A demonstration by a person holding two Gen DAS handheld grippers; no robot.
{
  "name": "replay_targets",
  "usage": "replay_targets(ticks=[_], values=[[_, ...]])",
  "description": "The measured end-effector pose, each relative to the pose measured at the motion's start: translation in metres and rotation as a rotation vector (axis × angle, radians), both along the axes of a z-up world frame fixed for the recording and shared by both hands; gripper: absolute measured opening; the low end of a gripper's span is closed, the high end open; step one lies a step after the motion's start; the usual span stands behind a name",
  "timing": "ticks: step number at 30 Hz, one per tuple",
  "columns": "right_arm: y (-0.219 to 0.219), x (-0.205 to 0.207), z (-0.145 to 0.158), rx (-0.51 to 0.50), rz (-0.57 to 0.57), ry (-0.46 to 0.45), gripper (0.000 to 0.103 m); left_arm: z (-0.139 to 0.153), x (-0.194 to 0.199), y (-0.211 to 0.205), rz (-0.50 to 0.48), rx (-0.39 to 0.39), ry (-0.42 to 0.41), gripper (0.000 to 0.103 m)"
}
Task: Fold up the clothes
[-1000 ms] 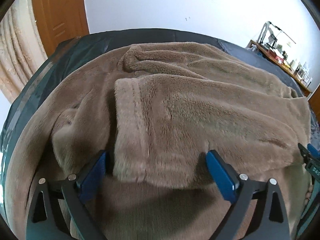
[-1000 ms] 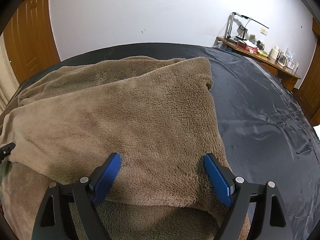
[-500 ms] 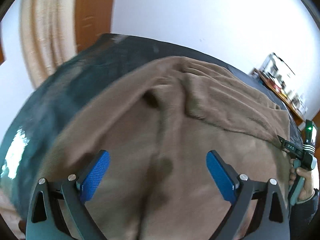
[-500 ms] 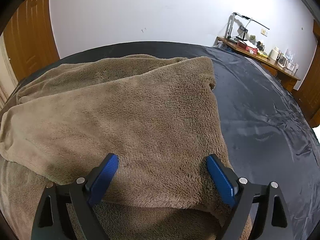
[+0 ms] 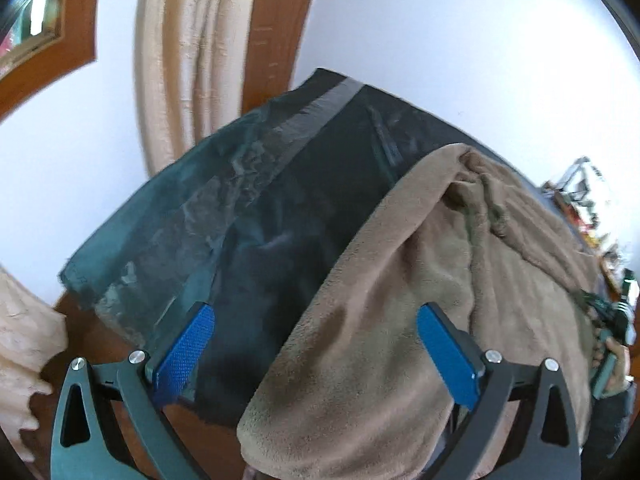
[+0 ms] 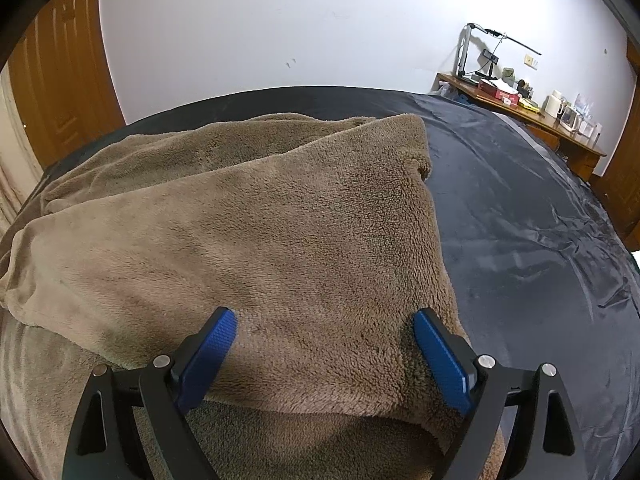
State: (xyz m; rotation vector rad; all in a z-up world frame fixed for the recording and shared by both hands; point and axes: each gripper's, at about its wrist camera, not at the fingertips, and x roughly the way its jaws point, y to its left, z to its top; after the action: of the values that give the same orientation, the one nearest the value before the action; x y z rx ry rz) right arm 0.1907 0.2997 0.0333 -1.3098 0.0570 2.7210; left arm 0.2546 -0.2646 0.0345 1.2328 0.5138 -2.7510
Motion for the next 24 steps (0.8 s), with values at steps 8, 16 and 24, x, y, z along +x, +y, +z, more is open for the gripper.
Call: replay_targets(ticks=[8, 16, 24], values=[[0.005, 0.002, 0.0, -0.023, 0.005, 0.009, 0.092, -0.016, -0.001, 0.018, -0.132, -0.08, -0.025, 0.102], [0.006, 0.003, 0.0, -0.036, 0.009, 0.014, 0.092, -0.025, -0.008, 0.022, -0.164, -0.071, -0.077, 0.069], [0.005, 0.004, 0.001, -0.059, 0.024, 0.027, 0.092, -0.02, -0.01, 0.024, -0.135, -0.031, -0.109, 0.008]])
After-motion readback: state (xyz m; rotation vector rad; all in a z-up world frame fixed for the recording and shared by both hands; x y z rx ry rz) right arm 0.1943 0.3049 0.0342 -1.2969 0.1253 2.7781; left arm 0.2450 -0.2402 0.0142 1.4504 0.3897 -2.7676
